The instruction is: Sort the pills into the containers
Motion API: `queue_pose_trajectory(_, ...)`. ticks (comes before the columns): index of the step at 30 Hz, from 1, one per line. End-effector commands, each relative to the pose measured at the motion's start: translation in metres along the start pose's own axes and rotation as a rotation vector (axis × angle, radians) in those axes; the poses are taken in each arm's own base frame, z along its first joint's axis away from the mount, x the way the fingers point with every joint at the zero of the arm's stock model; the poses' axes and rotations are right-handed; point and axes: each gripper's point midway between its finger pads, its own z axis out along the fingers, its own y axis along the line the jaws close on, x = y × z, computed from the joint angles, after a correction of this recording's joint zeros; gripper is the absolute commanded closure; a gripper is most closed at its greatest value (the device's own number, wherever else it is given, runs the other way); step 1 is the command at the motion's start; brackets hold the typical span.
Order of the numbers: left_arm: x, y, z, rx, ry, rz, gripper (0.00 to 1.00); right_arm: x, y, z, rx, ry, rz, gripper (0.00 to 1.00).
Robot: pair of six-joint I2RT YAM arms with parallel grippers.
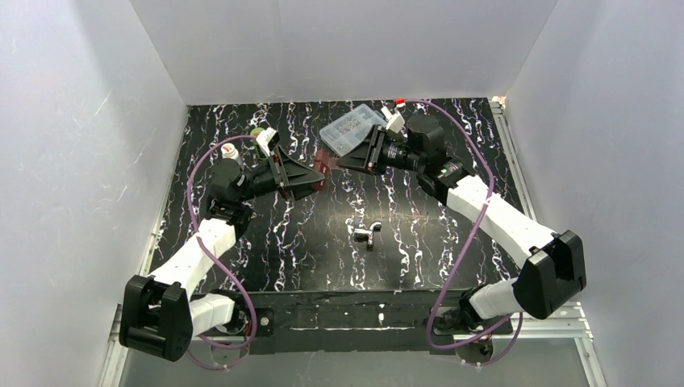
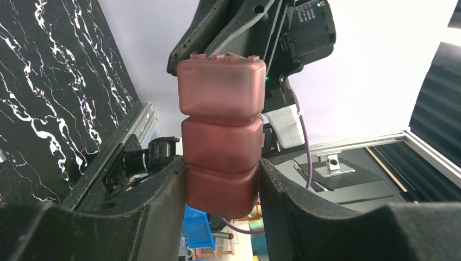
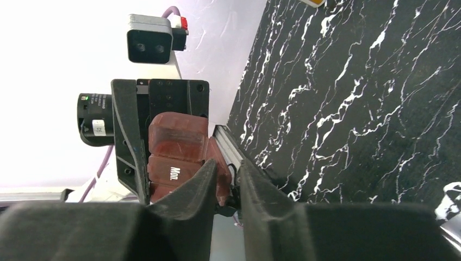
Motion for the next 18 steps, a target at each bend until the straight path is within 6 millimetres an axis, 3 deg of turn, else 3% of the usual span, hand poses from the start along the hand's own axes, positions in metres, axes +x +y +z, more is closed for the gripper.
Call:
queue_pose_trajectory(1, 0.004, -0.013, -0.002, 0.02, 0.02, 0.056, 1.0, -0.007, 0.015, -0.01, -0.017, -0.035, -0.023, 0.77)
queue_pose_trajectory(3, 0.005, -0.008, -0.003, 0.006, 0.026, 0.045, 1.0, -0.007, 0.015, -0.01, -0.009, -0.03, -0.017, 0.97)
queue_pose_trajectory(7, 0.009, 0.006, -0.005, -0.059, 0.036, 0.045, 0.98, -0.004, 0.008, -0.009, 0.031, -0.009, 0.005, 0.99)
queue_pose_trajectory(9, 0.011, 0.014, -0.007, -0.103, 0.045, 0.066, 0.76, -0.003, 0.0, -0.009, 0.074, -0.006, 0.02, 0.99)
queue_pose_trajectory(12, 0.013, 0.03, -0.012, -0.201, 0.039, 0.082, 0.23, -0.002, -0.014, -0.01, 0.169, 0.011, 0.034, 0.99)
queue_pose_trajectory(16, 0.016, 0.058, -0.026, -0.389, 0.032, 0.102, 0.08, 0.002, -0.036, -0.012, 0.299, 0.044, 0.047, 0.99)
queue_pose_trajectory(18, 0.016, 0.07, -0.034, -0.48, 0.029, 0.118, 0.07, 0.004, -0.049, -0.014, 0.37, 0.064, 0.049, 0.99)
